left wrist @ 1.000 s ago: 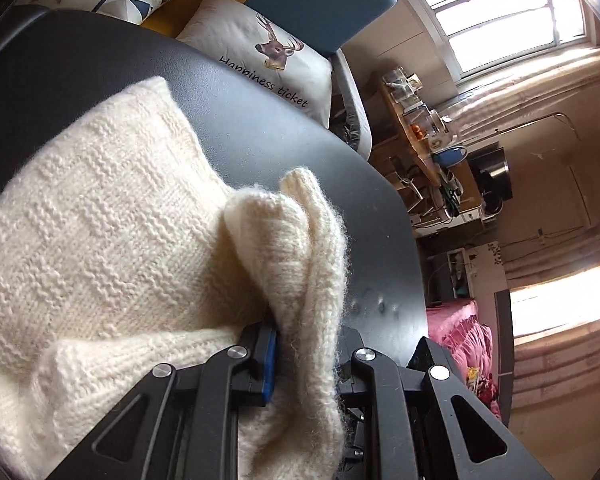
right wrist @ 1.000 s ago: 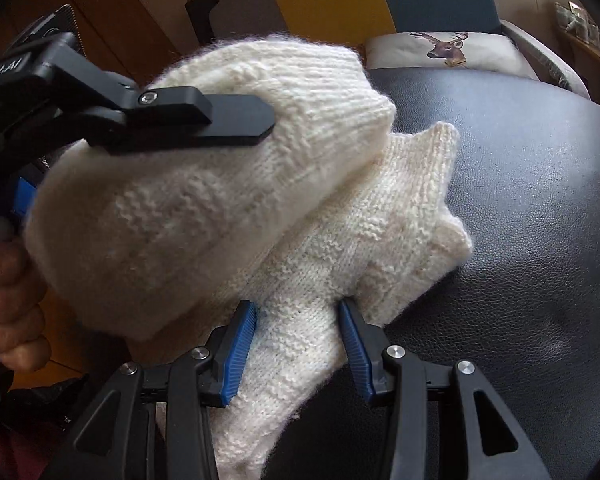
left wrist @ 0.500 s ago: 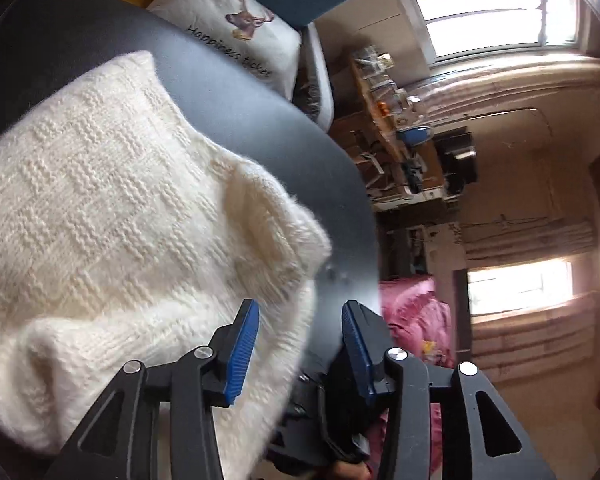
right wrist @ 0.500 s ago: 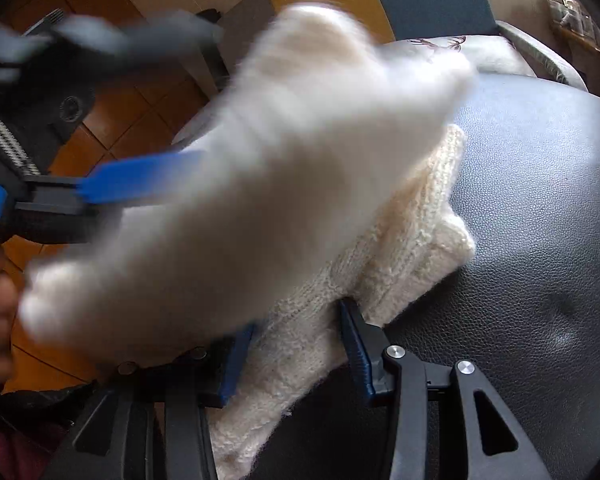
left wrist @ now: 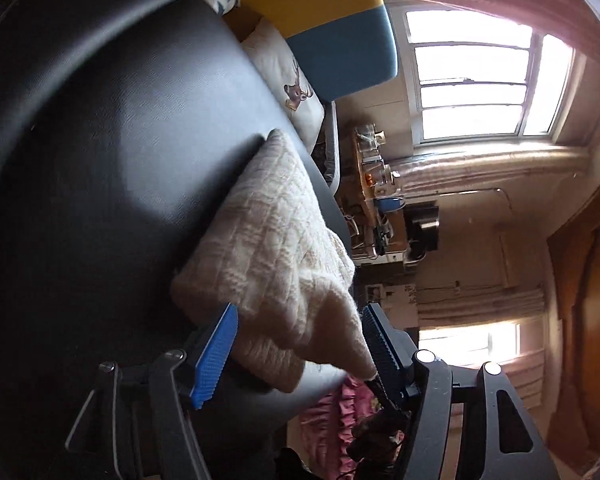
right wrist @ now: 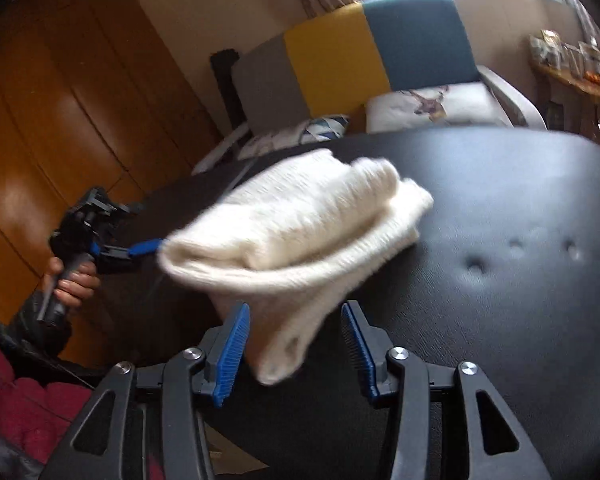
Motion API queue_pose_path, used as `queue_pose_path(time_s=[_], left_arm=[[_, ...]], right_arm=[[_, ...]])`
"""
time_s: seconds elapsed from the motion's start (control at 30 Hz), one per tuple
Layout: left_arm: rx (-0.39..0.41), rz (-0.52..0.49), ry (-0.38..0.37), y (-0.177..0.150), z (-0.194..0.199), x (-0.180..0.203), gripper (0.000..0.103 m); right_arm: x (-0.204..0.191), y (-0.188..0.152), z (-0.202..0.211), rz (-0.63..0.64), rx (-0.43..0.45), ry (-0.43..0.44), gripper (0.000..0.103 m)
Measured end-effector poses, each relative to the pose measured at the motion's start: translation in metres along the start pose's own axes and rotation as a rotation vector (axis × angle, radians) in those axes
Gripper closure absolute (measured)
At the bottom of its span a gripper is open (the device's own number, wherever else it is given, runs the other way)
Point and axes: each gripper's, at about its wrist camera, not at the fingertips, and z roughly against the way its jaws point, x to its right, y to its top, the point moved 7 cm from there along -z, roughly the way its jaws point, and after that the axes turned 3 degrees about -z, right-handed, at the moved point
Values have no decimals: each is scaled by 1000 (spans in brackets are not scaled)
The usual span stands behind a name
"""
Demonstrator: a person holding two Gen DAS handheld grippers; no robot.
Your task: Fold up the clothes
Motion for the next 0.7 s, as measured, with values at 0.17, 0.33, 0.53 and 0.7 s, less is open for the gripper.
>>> queue_pose_path(time_s=[0.17, 0.33, 0.53, 0.7], left_arm=[[-50, 123, -130, -19, -24, -13, 35], [-55, 165, -114, -14, -55, -19, 29], [27, 127, -26, -5, -53, -30, 45], [101, 75, 56, 2, -45, -38, 92]], right_arm=[[-78, 39, -107, 183, -178, 35, 28], [-91, 29, -151, 135, -269, 48, 28], [-85, 14, -166, -37, -239, 235, 27], [-51, -42, -168, -96, -306, 207, 70]])
